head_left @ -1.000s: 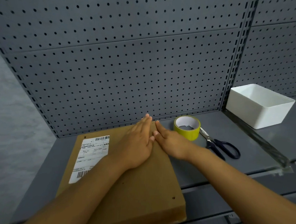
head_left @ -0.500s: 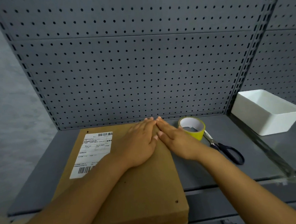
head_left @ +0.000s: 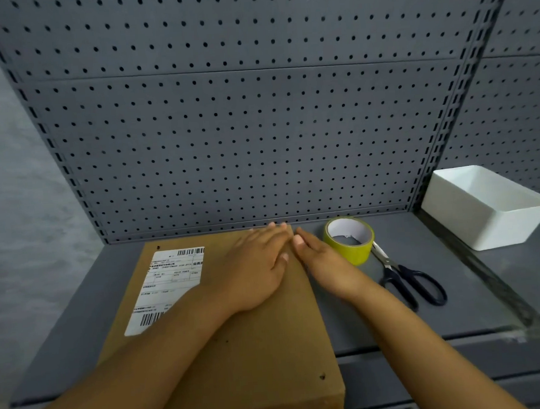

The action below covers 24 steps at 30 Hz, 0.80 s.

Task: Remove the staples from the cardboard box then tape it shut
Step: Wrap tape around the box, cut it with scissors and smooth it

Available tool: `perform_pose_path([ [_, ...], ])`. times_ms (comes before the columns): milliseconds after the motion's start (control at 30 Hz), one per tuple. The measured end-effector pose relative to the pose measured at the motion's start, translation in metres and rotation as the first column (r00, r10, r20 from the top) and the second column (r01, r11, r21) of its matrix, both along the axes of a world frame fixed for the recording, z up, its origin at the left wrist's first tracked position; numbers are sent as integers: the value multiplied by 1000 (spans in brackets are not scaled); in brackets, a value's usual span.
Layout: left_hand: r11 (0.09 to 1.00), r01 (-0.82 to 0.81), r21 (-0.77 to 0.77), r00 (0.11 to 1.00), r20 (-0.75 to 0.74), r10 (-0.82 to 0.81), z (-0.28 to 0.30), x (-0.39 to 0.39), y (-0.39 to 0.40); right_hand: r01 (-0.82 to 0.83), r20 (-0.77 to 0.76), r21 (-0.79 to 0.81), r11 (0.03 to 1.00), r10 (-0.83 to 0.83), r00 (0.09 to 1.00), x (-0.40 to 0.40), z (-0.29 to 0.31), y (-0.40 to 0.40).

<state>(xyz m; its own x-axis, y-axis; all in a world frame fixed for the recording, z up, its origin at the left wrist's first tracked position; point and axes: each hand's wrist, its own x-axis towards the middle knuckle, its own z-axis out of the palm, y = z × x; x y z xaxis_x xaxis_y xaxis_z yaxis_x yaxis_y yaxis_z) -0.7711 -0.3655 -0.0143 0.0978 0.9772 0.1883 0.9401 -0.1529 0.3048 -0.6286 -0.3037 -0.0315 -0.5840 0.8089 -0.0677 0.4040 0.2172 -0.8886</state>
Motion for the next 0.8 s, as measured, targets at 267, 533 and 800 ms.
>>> perform_pose_path([
  [267,999,4,-35,998,-70,-7,0,1,0,-53,-97,-87,995,45,994,-2,3,-1],
  [533,998,-33,-55,999,38,35,9,5,-5,-84,133,227,970,54,990,4,9,-1],
  [800,998,-40,-58,994,100,45,14,3,-6,-83,141,201,976,55,988,0,10,-5],
])
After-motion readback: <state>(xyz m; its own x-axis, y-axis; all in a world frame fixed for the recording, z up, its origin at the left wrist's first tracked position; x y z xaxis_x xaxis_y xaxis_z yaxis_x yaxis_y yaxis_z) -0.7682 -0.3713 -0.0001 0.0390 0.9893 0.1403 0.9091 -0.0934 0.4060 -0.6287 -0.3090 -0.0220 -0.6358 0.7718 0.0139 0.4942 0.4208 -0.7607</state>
